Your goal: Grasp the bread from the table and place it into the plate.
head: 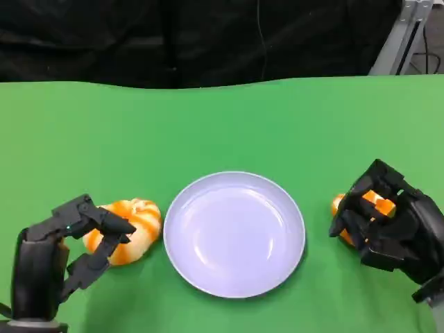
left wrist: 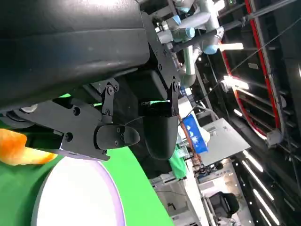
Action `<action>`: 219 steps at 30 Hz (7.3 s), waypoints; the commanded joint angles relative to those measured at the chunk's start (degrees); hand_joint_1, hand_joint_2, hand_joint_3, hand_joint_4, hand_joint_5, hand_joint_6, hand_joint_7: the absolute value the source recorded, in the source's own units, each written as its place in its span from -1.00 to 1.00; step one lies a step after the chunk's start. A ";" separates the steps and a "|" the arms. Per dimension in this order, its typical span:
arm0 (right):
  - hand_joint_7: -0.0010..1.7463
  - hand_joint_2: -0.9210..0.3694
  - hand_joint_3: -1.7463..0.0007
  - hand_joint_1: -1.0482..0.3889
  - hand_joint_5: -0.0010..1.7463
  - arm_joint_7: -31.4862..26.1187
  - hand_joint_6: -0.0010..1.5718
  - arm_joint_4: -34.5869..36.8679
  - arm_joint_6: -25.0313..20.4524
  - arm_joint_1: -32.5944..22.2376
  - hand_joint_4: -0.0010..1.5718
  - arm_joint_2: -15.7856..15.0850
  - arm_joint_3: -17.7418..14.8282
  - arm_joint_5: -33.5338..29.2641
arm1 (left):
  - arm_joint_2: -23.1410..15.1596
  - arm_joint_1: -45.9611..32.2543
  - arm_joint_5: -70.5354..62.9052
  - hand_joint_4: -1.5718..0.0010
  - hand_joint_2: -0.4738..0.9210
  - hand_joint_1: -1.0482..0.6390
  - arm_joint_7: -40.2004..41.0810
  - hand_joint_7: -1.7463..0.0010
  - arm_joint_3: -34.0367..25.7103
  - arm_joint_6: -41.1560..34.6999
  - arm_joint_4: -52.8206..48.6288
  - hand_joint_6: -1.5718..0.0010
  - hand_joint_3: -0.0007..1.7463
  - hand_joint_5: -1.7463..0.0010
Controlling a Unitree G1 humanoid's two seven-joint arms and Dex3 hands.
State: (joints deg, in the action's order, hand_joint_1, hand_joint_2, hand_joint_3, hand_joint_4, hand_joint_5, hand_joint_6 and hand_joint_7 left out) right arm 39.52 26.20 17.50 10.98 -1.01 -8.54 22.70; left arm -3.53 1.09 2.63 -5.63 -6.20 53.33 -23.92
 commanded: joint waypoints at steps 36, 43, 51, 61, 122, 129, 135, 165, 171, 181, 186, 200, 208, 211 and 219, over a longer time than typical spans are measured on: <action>0.84 -0.61 -0.30 0.64 1.00 -0.34 -0.53 0.09 0.14 0.88 -0.40 -0.97 -0.52 0.03 | -11.54 -2.63 -44.12 0.38 1.00 -0.78 24.79 1.00 0.34 -10.76 4.92 0.42 -0.93 1.00; 0.84 -0.64 -0.27 0.65 1.00 0.38 -0.53 0.38 0.07 0.88 -0.39 -0.73 -0.69 0.79 | -14.50 -1.91 -48.54 0.41 1.00 -0.82 30.12 1.00 4.86 -17.76 5.19 0.44 -0.80 1.00; 0.84 -0.63 -0.25 0.66 1.00 -0.12 -0.52 0.61 0.75 0.78 -0.39 -0.55 -0.53 0.13 | -17.04 1.75 -48.40 0.54 1.00 -0.86 29.58 1.00 9.78 -23.61 2.25 0.45 -0.76 1.00; 0.82 -0.62 -0.23 0.63 1.00 -0.33 -0.51 0.31 0.56 0.61 -0.40 -0.60 -0.52 0.04 | -17.93 6.57 -46.93 0.51 1.00 -0.86 29.12 1.00 14.52 -26.69 -1.59 0.47 -0.72 0.99; 0.83 -0.58 -0.30 0.60 1.00 -0.67 -0.51 -2.99 -1.51 -0.60 -0.40 -0.55 -0.36 0.70 | -17.39 20.44 -42.36 0.39 1.00 -0.20 28.37 0.99 27.97 -29.90 -24.40 0.32 -0.89 1.00; 0.83 -0.59 -0.32 0.62 1.00 -0.55 -0.52 -2.87 -1.56 -0.45 -0.41 -0.61 -0.34 0.74 | -17.97 20.05 -42.32 0.39 0.99 -0.03 27.17 0.99 28.19 -29.71 -23.49 0.30 -0.91 1.00; 0.83 -0.61 -0.32 0.65 1.00 -0.50 -0.54 -2.80 -1.57 -0.39 -0.43 -0.63 -0.33 0.76 | -18.31 19.73 -42.17 0.38 0.99 0.15 26.34 0.99 28.28 -29.81 -22.67 0.27 -0.95 1.00; 0.88 -0.61 -0.33 0.66 1.00 -0.50 -0.56 -2.16 -1.11 -0.03 -0.41 -0.41 -0.47 0.62 | -16.24 16.49 -40.70 0.43 0.98 0.13 34.27 -0.36 25.69 -31.00 -15.81 0.21 -0.91 -0.87; 0.88 -0.60 -0.33 0.64 1.00 -0.48 -0.56 -2.11 -0.92 -0.08 -0.41 -0.41 -0.47 0.57 | -16.45 15.75 -41.05 0.44 0.98 0.14 34.76 -0.37 25.67 -31.61 -14.21 0.22 -0.94 -0.86; 0.88 -0.60 -0.32 0.65 1.00 -0.22 -0.57 -1.81 -0.81 0.06 -0.42 -0.44 -0.41 0.55 | -16.57 12.88 -42.56 0.48 1.00 0.16 35.24 -0.49 24.31 -35.52 -7.13 0.29 -0.94 -0.91; 0.88 -0.61 -0.32 0.66 1.00 -0.34 -0.57 -1.75 -1.17 0.15 -0.42 -0.37 -0.46 0.70 | -17.31 12.27 -44.14 0.44 1.00 0.17 37.75 -0.43 23.50 -36.44 -4.94 0.26 -0.93 -0.84; 0.86 -0.63 -0.29 0.66 1.00 -0.25 -0.57 -0.86 -0.50 0.44 -0.43 -0.53 -0.49 0.37 | -18.52 8.91 -47.52 0.34 1.00 0.15 41.05 -0.22 21.73 -36.59 5.17 0.12 -0.88 -0.69; 0.85 -0.64 -0.30 0.68 1.00 -0.70 -0.57 -0.98 -0.54 0.37 -0.44 -0.37 -0.40 0.30 | -18.17 8.63 -49.76 0.31 1.00 0.12 42.63 -0.37 22.05 -34.07 7.77 0.20 -0.85 -0.69; 0.85 -0.64 -0.29 0.67 1.00 -0.39 -0.57 -0.45 0.00 0.63 -0.44 -0.39 -0.44 0.30 | -17.79 8.62 -49.54 0.31 0.99 0.12 42.07 -0.40 22.65 -32.47 9.07 0.23 -0.86 -0.69; 0.85 -0.63 -0.29 0.66 1.00 -0.26 -0.56 -0.59 -0.21 0.54 -0.43 -0.38 -0.39 0.49 | -16.47 8.92 -49.26 0.34 1.00 0.08 39.98 -0.41 24.26 -30.40 11.24 0.27 -0.88 -0.73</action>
State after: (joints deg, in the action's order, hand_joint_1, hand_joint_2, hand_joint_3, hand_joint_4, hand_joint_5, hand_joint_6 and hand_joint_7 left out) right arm 39.10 25.66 16.74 10.99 -0.79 -8.49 22.73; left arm -20.11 10.17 -46.81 35.55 17.56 22.14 -13.72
